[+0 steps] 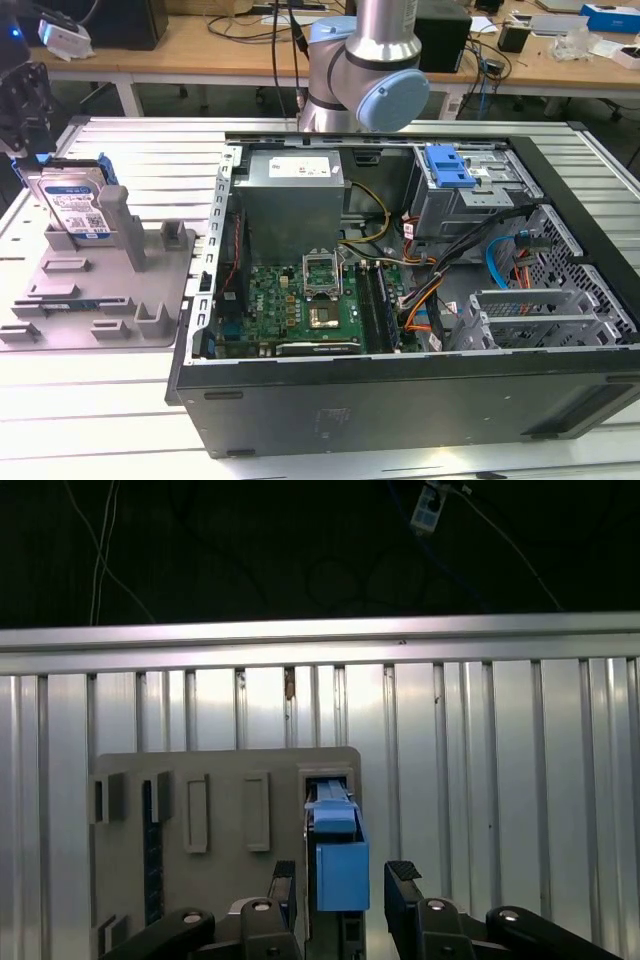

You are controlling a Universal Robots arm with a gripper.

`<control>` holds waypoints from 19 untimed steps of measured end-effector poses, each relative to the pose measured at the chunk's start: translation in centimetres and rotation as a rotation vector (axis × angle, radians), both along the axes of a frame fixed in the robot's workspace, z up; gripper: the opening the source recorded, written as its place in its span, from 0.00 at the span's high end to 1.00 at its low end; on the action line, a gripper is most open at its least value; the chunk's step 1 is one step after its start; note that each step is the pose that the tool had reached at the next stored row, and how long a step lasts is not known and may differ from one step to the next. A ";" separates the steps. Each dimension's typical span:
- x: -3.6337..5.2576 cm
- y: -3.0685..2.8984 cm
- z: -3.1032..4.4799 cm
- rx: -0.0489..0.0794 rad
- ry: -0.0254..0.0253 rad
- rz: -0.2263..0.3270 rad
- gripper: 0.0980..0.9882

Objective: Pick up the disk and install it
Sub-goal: 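Pick up the disk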

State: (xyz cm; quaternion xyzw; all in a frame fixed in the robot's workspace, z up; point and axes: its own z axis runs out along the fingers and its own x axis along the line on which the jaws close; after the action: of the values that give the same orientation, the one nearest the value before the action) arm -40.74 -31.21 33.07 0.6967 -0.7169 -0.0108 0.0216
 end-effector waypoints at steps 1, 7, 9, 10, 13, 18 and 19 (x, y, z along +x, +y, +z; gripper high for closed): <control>0.00 0.00 -0.04 -0.002 0.0000 0.000 0.57; -0.01 0.00 -0.27 -0.015 -0.0007 0.000 0.57; -0.02 0.00 -0.35 -0.017 -0.0024 0.000 0.57; -0.02 0.00 -0.37 -0.017 -0.0028 0.000 0.57; -0.02 0.01 -0.38 -0.017 -0.0031 0.000 0.57; -0.46 0.12 -0.58 -0.017 -0.0110 0.006 0.57; -0.49 0.17 -0.59 -0.017 -0.0118 0.008 0.57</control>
State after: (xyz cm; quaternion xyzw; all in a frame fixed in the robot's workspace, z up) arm -41.23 -31.03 32.48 0.6994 -0.7143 -0.0004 0.0235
